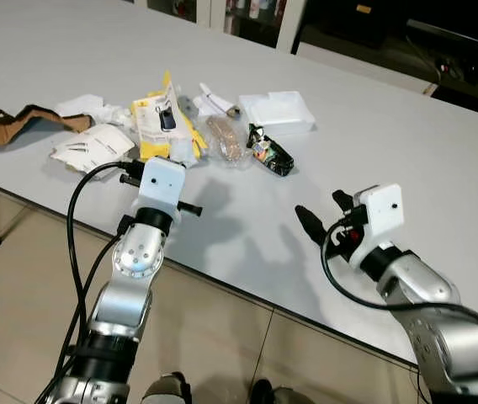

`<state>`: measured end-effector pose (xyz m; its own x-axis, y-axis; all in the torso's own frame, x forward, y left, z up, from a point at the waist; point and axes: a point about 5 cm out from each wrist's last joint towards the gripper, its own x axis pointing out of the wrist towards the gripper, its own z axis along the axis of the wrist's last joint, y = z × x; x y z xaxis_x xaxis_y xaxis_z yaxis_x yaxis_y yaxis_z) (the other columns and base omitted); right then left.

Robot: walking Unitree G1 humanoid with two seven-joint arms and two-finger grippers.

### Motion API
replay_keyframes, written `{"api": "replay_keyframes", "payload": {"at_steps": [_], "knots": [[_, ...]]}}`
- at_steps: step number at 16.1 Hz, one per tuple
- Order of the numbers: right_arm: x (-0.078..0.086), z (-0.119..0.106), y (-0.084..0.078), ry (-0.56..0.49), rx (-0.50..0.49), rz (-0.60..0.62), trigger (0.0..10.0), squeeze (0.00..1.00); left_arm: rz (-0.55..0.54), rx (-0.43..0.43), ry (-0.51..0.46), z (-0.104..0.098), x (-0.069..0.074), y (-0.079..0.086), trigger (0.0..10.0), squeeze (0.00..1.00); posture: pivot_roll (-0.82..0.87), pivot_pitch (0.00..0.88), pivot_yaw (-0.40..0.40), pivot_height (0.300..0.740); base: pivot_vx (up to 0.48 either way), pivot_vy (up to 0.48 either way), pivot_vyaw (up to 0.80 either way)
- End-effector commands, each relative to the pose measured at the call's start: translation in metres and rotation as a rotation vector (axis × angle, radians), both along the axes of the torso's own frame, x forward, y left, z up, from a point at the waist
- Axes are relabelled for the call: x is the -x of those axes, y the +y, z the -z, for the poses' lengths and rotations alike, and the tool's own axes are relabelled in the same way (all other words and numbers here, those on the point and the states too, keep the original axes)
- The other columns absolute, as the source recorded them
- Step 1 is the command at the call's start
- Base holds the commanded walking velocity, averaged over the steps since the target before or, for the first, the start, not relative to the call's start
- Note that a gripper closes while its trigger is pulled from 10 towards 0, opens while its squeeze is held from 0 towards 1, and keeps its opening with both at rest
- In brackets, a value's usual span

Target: Picking trash to rubbish bin

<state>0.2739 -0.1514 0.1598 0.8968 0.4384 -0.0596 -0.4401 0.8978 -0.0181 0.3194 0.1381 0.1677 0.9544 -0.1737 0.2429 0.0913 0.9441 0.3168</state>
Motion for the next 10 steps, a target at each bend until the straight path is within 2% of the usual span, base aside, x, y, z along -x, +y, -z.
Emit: {"api": "replay_keyframes", "payload": {"at_steps": [1, 3, 4, 5, 6, 10], "knots": [[-0.003, 0.002, -0.004, 0.0, 0.005, -0.005, 10.0, 0.0, 0.002, 0.002, 0.007, -0.001, 0.003, -0.001, 0.6, 0.0, 0.26, 0.2, -0.129, 0.74, 0.0, 0.0, 0.0], [-0.014, 0.003, 0.001, 0.007, -0.009, -0.05, 10.0, 0.0, -0.019, -0.007, 0.016, 0.0, 0.006, 0.001, 5.1, 0.0, 0.27, 0.203, -0.131, 0.74, 0.0, 0.0, 0.0], [-0.019, 0.003, 0.004, 0.007, -0.022, -0.07, 10.0, 0.0, -0.027, -0.011, 0.016, -0.002, 0.007, 0.001, 8.0, 0.0, 0.28, 0.206, -0.135, 0.74, 0.0, 0.0, 0.0], [-0.022, 0.003, 0.005, 0.006, -0.03, -0.077, 10.0, 0.0, -0.029, -0.012, 0.014, -0.003, 0.006, 0.001, 8.4, 0.0, 0.28, 0.206, -0.135, 0.74, 0.0, 0.0, 0.0], [-0.026, 0.004, 0.008, 0.008, -0.039, -0.095, 10.0, 0.0, -0.036, -0.018, 0.008, -0.006, 0.007, 0.001, 10.0, 0.0, 0.29, 0.214, -0.141, 0.74, 0.0, 0.0, 0.0], [-0.033, 0.004, 0.018, -0.025, -0.053, -0.125, 10.0, 0.0, -0.087, -0.005, 0.033, -0.006, 0.006, 0.004, 10.0, 0.0, 0.3, 0.222, -0.147, 0.74, 0.0, 0.0, 0.0]]}}
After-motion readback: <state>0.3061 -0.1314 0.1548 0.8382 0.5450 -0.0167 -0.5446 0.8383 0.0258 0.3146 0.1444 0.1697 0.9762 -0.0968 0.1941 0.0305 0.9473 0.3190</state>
